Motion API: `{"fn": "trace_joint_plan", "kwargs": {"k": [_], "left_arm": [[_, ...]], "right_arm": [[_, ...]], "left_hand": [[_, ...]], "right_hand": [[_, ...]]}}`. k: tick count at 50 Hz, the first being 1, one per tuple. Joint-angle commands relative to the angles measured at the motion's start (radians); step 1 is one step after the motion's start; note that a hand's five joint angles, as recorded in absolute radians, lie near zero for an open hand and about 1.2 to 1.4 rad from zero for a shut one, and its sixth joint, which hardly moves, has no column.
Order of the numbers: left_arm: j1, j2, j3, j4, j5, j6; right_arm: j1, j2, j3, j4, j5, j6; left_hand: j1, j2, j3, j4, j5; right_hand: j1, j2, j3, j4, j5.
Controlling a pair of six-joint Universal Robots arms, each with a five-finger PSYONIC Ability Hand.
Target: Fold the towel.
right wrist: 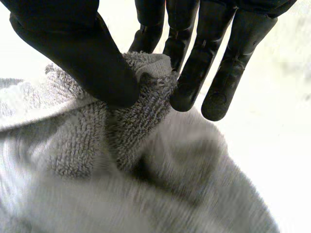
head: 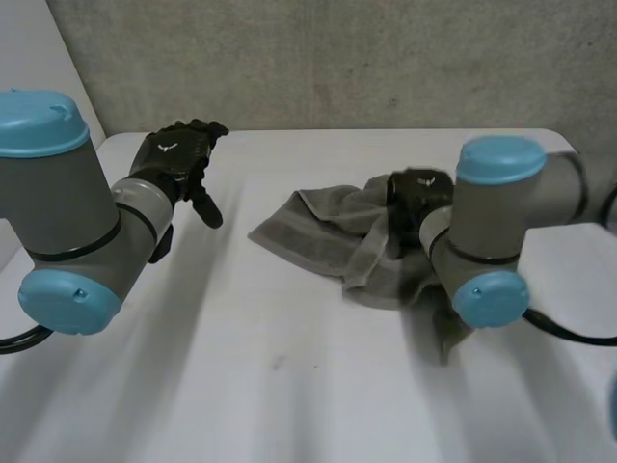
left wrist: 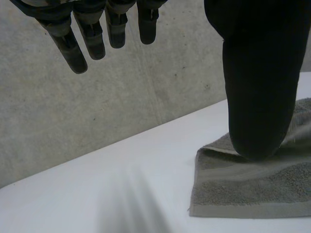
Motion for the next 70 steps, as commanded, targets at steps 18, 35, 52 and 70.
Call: {"fn": "trace_joint_plan", "kwargs": {"k": [18, 35, 52, 70], "left_arm": [[-0.100, -0.127, -0.118, 0.242, 0.134, -0.095], [-0.126, -0.276, -0.092, 0.259, 0.138, -0.106], [-0.066, -0.040, -0.146, 0.311, -0.144, 0.026], [-0.072, 0.394, -0.528, 0.310, -0.080, 0.301]], "right_arm": [[-0.008, -0.702, 0.426, 0.279, -0.306, -0.433], [-0.019, -0.937, 0.538, 0.285, -0.360, -0.425], [-0.168, -0.800, 0.570, 0.271, -0.360, -0.533], [-0.167, -0.603, 0.552, 0.145, -0.352, -0.528]], "left_hand": [[0.022, 0.022, 0.011, 0.017, -0.014], [0.692, 0.691, 0.680, 0.686, 0.656], [1.235, 1.234, 1.223, 1.229, 1.199], [1.235, 1.234, 1.223, 1.229, 1.199]], "right_hand": [[0.054, 0.223, 0.216, 0.210, 0.255], [0.054, 0.223, 0.216, 0.210, 0.255], [0.054, 0.223, 0.216, 0.210, 0.255], [-0.457, -0.288, -0.295, -0.301, -0.256]]}}
